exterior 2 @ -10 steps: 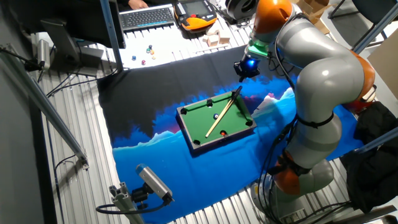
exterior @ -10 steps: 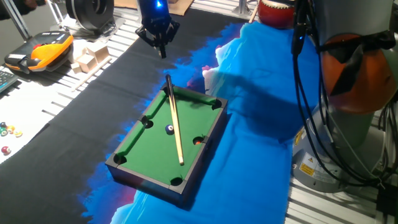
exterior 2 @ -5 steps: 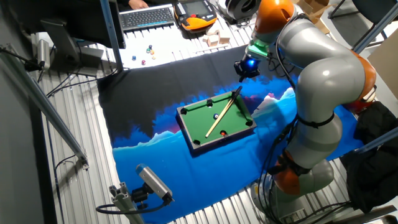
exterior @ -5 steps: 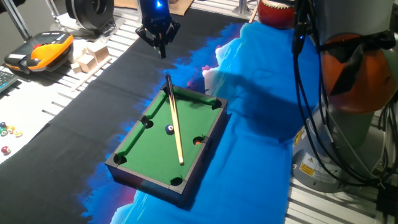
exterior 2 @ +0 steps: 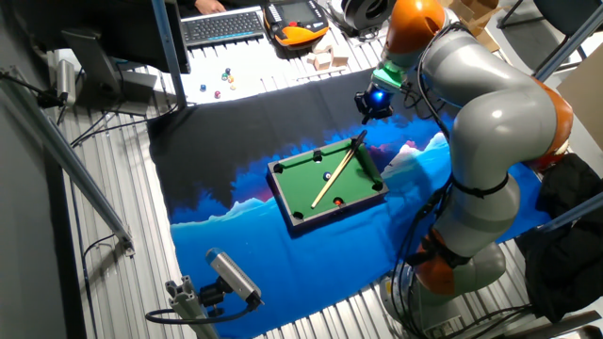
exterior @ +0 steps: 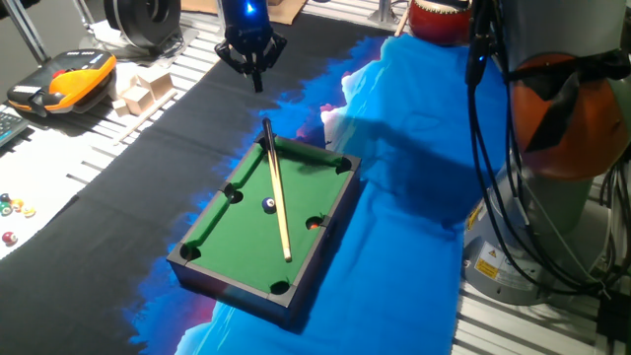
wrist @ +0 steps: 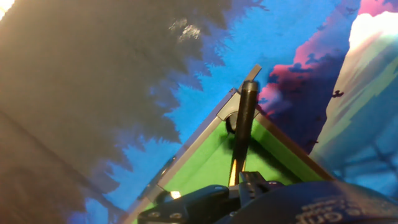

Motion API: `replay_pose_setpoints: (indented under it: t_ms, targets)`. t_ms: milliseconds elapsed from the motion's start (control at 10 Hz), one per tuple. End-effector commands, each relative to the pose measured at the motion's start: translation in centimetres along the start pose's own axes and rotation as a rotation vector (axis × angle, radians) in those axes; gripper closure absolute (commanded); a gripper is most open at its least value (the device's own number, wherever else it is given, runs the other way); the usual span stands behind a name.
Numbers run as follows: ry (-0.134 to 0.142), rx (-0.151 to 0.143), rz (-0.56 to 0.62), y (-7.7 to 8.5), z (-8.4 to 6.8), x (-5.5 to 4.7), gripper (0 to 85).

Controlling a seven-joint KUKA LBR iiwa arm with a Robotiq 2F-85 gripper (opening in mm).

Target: Hit the pool ball

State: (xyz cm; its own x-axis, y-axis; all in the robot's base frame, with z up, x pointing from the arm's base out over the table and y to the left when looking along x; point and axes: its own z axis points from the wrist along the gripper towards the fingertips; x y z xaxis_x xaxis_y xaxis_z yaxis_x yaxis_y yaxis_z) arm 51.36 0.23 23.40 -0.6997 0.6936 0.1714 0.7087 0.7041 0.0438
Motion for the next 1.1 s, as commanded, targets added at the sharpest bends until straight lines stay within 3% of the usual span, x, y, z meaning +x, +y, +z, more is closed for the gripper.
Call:
replay_pose_setpoints:
  t_ms: [0, 100, 200, 400, 500, 800, 1000]
  targets:
    - [0.003, -0.009, 0.019, 0.2, 0.4, 0.1, 85.0]
    - [0.011, -0.011, 0.039, 0.5, 1.2, 0.3, 85.0]
    - [0.001, 0.005, 0.043, 0.6, 2.3, 0.5, 68.0]
    - [-0.001, 0.001, 0.062, 0.7, 3.6, 0.6, 68.0]
    - [0.001, -0.004, 0.069, 0.7, 4.1, 0.5, 51.0]
    - [0.008, -0.007, 0.075, 0.9, 6.4, 0.2, 51.0]
    - [-0.001, -0.013, 0.102, 0.6, 8.5, 0.0, 51.0]
